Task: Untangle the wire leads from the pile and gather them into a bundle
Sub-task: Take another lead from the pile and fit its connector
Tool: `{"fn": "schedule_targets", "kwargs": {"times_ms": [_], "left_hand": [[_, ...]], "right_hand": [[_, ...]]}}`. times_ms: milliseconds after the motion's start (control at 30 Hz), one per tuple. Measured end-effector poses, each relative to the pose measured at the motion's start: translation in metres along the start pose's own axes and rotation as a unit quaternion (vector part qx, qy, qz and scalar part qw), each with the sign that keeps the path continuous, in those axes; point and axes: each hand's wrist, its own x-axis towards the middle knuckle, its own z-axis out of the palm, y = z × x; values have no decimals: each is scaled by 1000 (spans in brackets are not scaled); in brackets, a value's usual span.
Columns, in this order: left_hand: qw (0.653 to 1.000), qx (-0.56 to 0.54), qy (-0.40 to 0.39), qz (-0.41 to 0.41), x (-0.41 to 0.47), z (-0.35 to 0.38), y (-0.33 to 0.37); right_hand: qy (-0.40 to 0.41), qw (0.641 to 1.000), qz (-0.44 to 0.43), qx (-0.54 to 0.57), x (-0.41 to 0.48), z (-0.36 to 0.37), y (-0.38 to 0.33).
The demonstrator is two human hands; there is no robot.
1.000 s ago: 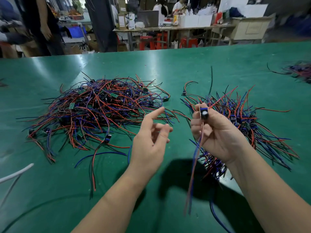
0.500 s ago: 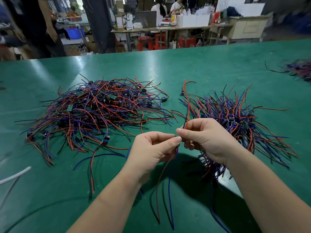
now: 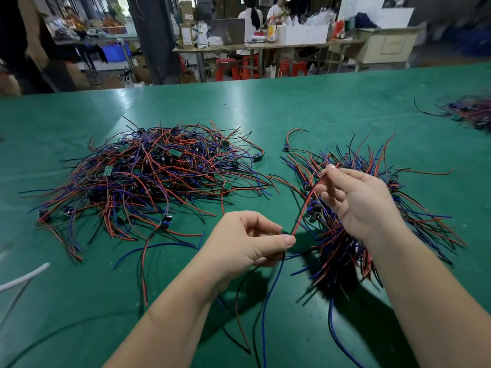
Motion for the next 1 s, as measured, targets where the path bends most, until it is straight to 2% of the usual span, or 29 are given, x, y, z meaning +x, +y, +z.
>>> {"fn": "schedule_targets", "kwargs": {"times_ms": [33, 100, 167, 267, 333, 367, 400, 467, 533, 600, 633, 667, 733, 767, 867, 900, 933, 1000], "left_hand": [[1000, 4, 12, 1, 1, -3, 0], [999, -2, 50, 4, 4, -8, 0], [995, -31, 92, 5, 9, -10, -2], [989, -78, 122, 5, 13, -11, -4], [989, -86, 118, 7, 14, -11, -6], [990, -87, 113, 8, 13, -11, -6], [990, -93, 103, 10, 13, -10, -6], [990, -114, 80, 11, 12, -10, -2], [990, -91, 101, 25, 11, -15, 4], [975, 51, 198, 89, 13, -31, 8], [943, 158, 265, 126, 13, -42, 9], [894, 262, 328, 153, 12, -54, 10], [806, 410, 402, 145, 10, -73, 9], [782, 456, 412, 108, 10, -82, 6], [755, 542, 363, -58, 13, -94, -3], [750, 557, 347, -87, 15, -97, -7], [745, 565, 341, -91, 16, -99, -9], [738, 563, 368, -59, 16, -101, -10]], "right_hand": [[12, 1000, -21, -5, 1, 3, 2], [20, 991, -76, -105, -1, 7, 6], [-70, 966, -111, -222, -8, 11, 12], [-276, 891, -114, -342, -23, 18, 24], [-307, 830, -171, -433, -29, 23, 33], [-296, 821, -197, -447, -31, 25, 35], [-279, 827, -210, -441, -31, 26, 35], [-244, 862, -210, -392, -31, 26, 33], [-199, 904, -196, -324, -28, 23, 25], [-125, 926, -208, -288, -21, 15, 12], [-85, 929, -219, -284, -16, 10, 5], [-45, 928, -230, -291, -10, 2, -1], [31, 910, -229, -343, 1, -13, -10], [62, 889, -219, -398, 7, -21, -12], [119, 783, -152, -591, 18, -41, -12], [125, 764, -117, -622, 20, -44, -11], [132, 758, -96, -631, 19, -45, -11], [145, 761, -120, -620, 15, -41, -11]]}}
